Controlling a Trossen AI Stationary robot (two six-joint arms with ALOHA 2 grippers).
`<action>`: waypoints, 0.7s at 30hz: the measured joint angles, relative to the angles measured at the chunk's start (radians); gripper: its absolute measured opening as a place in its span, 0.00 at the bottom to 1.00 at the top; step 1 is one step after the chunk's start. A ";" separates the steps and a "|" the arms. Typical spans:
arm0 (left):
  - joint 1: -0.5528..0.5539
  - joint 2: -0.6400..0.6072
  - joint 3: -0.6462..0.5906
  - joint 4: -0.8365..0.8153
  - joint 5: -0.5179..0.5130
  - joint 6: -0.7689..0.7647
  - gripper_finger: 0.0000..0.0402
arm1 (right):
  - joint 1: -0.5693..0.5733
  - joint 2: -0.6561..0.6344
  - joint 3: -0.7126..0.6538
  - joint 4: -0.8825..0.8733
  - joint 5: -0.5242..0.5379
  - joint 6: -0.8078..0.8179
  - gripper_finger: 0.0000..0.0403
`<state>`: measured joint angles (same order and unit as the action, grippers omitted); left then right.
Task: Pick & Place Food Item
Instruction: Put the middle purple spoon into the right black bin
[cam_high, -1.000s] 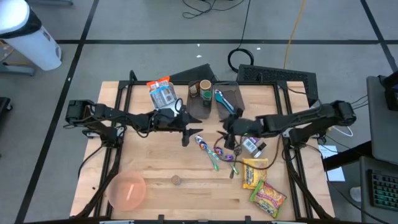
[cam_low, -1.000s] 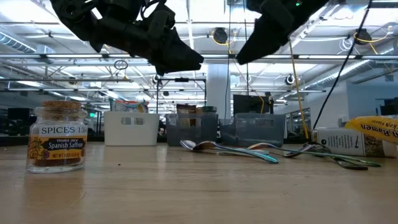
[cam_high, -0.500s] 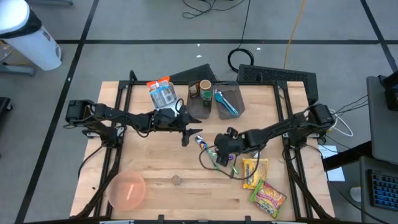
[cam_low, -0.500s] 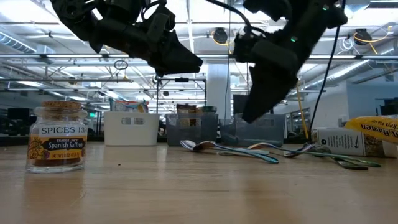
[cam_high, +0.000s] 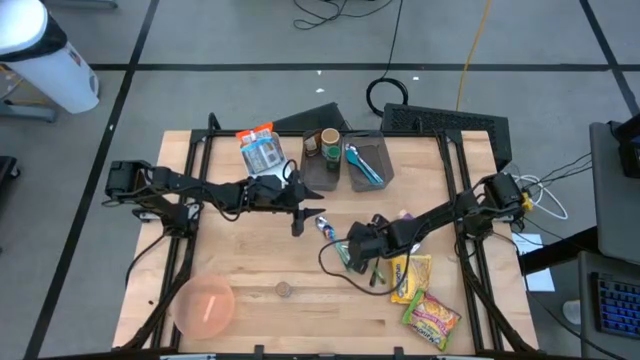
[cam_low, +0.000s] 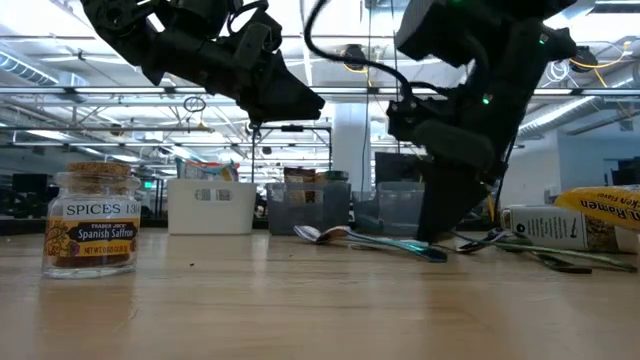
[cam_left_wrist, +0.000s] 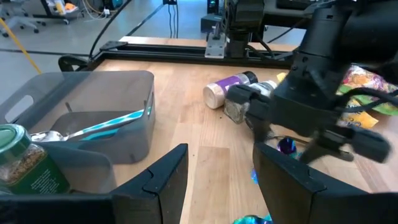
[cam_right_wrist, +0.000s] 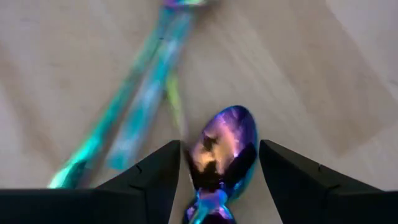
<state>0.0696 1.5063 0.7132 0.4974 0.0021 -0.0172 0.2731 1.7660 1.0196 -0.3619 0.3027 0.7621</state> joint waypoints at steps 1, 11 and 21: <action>0.000 0.000 0.000 0.000 0.000 0.000 0.46 | 0.002 0.000 0.000 -0.013 0.012 0.011 0.53; 0.000 0.000 0.000 0.025 -0.001 0.001 0.46 | 0.004 0.000 0.000 -0.036 0.039 0.038 0.46; 0.000 0.000 0.000 0.075 -0.001 -0.020 0.46 | 0.015 0.000 0.000 -0.049 0.038 0.064 0.12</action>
<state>0.0696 1.5063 0.7132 0.5725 0.0013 -0.0370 0.2882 1.7657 1.0191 -0.4107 0.3405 0.8261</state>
